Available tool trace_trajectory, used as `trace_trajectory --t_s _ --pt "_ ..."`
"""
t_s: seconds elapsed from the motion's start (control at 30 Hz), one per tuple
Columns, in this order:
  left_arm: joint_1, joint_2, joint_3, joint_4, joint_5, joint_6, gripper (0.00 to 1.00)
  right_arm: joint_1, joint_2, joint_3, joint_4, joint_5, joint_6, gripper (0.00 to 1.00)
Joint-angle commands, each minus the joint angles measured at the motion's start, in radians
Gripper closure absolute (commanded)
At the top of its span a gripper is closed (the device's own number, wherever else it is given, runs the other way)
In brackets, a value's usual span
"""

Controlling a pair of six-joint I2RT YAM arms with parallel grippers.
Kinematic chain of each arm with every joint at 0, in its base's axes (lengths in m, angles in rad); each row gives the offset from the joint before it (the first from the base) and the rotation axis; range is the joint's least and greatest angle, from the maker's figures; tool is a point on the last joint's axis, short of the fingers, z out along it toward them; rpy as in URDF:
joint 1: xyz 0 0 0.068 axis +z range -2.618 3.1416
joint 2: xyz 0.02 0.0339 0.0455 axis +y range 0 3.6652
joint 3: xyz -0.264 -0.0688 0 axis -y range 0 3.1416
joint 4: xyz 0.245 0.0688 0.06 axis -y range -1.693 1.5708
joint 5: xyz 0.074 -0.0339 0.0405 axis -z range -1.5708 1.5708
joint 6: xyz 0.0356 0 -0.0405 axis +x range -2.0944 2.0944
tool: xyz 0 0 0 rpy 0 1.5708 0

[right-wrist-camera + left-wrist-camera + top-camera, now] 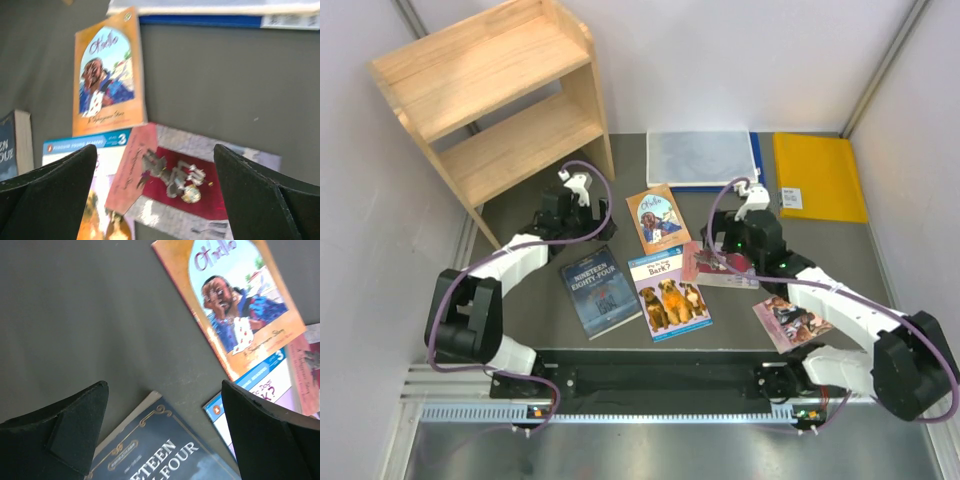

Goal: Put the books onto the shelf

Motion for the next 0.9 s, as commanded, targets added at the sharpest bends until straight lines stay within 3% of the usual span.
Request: trace_trajectory --t_s 0.0,0.23,0.37,0.4,0.5,0.63,0.87 --pt "0.005 -0.073 0.008 -0.078 -0.085 -0.014 0.01 0.089 0.035 0.045 -0.008 0.002 0.041 0.00" --pt "0.003 -0.136 0.022 -0.193 -0.086 -0.067 0.03 0.236 0.177 0.143 0.000 -0.005 0.071 0.00" --pt "0.003 -0.200 -0.038 -0.257 -0.198 -0.183 0.35 0.299 0.268 0.196 0.049 -0.095 0.113 0.00" --pt "0.005 -0.212 -0.043 -0.330 -0.259 -0.227 0.63 0.304 0.289 0.205 0.069 -0.122 0.124 0.00" --pt "0.005 -0.235 -0.043 -0.430 -0.375 -0.320 1.00 0.316 0.367 0.225 0.119 -0.211 0.160 0.00" --pt "0.005 -0.209 -0.064 -0.513 -0.372 -0.365 1.00 0.328 0.484 0.269 0.134 -0.291 0.212 0.00" --pt "0.005 -0.036 -0.112 -0.474 -0.275 -0.377 1.00 0.351 0.636 0.378 0.141 -0.399 0.249 0.05"
